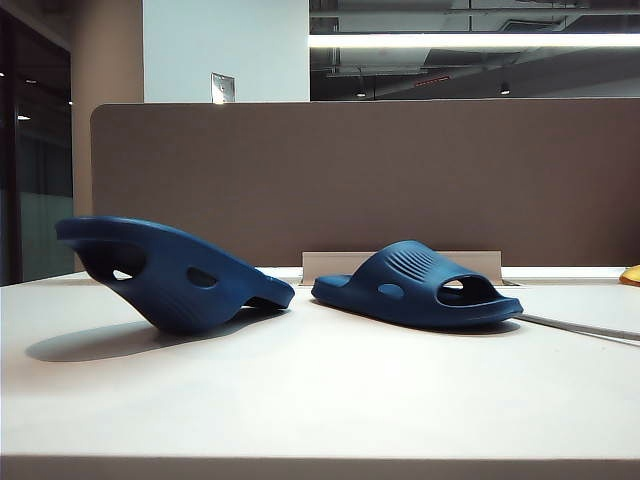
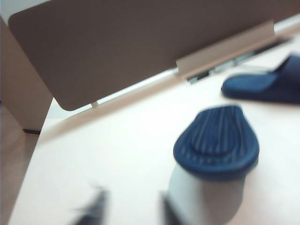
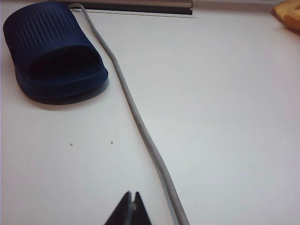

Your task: Interlock the pair of blue slippers on the table with their fronts facing up.

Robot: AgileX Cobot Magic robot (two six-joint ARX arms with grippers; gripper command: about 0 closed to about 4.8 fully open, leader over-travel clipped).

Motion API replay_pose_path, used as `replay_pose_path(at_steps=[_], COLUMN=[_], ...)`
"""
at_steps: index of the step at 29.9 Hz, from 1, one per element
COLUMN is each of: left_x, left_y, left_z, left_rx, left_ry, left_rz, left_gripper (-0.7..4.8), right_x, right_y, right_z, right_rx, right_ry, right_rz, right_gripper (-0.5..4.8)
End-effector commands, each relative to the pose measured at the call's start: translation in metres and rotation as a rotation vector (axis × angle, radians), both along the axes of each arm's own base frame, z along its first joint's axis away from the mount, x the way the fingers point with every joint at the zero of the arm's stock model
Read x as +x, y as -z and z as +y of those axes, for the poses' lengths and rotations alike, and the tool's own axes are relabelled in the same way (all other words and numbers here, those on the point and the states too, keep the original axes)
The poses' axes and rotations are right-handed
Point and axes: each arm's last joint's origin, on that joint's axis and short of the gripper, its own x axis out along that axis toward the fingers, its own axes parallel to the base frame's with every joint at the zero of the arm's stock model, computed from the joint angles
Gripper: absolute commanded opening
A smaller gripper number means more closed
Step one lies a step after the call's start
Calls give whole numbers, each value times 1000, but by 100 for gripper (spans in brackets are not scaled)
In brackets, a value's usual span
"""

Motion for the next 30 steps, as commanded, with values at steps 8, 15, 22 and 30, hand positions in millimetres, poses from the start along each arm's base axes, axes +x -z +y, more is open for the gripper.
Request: replay_pose_path(at_steps=[8, 15, 22, 30], left_x=[1, 15, 20, 37], left_y=[3, 0, -18, -6], left_z=[-1, -8, -4, -6], left_rx=[-531, -252, 288, 524], left_ry=[-24, 195, 129, 202], left_rz=[193, 266, 91, 168], left_gripper=[250, 251, 251, 251], right_x=[0, 0, 0, 0], right_y=[-1, -1, -1, -1], right_z=[0, 0, 0, 0], right_rx=[1, 1, 1, 1], right_ry=[-1, -1, -1, -1], right_rz=[-15, -15, -15, -16], right_gripper=[9, 9, 9, 9])
